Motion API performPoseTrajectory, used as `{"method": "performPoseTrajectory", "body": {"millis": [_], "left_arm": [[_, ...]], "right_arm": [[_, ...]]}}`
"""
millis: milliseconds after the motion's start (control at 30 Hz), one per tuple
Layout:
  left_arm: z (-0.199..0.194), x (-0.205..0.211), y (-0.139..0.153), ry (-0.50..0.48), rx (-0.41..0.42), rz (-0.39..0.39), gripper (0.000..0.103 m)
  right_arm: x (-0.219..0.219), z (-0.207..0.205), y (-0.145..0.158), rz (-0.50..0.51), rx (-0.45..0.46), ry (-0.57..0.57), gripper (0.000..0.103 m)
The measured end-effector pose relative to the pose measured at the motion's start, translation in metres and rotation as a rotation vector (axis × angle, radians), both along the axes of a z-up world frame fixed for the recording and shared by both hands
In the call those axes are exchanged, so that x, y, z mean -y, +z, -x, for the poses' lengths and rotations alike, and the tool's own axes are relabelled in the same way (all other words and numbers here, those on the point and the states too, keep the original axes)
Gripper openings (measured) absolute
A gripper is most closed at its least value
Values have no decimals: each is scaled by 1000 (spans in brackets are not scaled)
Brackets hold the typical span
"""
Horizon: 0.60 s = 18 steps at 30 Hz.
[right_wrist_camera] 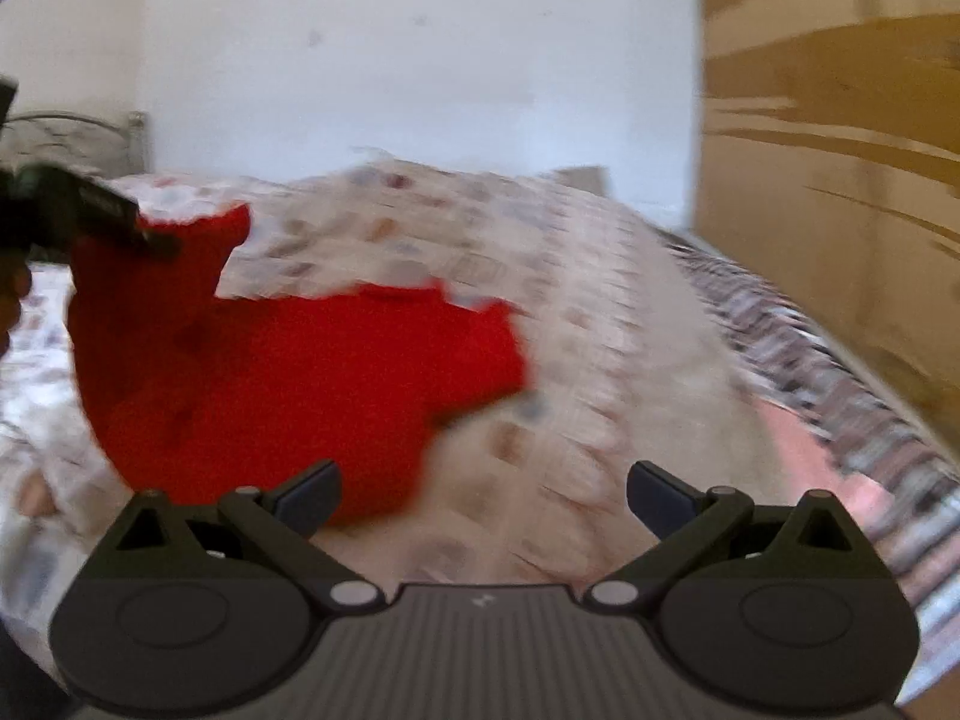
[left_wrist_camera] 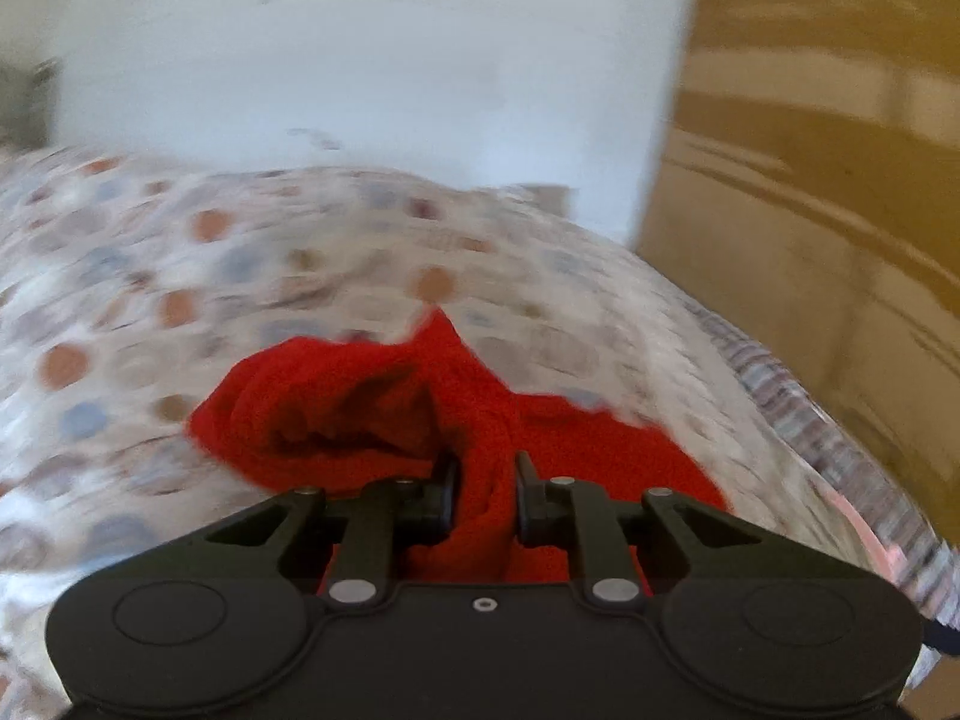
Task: Fold small clothes
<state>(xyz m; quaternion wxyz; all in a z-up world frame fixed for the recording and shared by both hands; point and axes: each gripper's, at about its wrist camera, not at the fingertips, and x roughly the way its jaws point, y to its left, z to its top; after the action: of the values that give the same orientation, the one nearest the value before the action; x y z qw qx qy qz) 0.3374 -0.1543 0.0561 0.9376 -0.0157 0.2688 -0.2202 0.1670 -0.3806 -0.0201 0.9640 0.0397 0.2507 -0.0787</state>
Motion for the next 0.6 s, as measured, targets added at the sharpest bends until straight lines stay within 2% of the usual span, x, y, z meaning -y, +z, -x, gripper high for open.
{"method": "performPoseTrajectory", "body": {"millis": [100,167,267,367,467,533,567,600], "left_arm": [[10,40,-15,-141,-38,-59,15],[15,51,-29,-209,-81,-56,15],[21,50,-42,-234,-93,-67,17],[22,40,-41,-239,-94,-43,20],[20,27,-39,-243,-108,2,34],[20,20,-35,-245,-122,27,53],[22,17,-32,-248,-120,37,59],[25,14,-28,-250,-107,47,72]], "right_arm": [[19,9,-8,-40,-28,-74,103],[30,12,-14,-59,-56,-140,103],[40,17,-21,-63,-83,-225,103],[46,21,-30,-81,-94,-242,103],[46,17,-35,-100,-107,-261,103],[45,20,-35,-114,-100,-291,103],[45,20,-35,-128,-92,-305,103],[45,21,-34,-144,-78,-315,103]]}}
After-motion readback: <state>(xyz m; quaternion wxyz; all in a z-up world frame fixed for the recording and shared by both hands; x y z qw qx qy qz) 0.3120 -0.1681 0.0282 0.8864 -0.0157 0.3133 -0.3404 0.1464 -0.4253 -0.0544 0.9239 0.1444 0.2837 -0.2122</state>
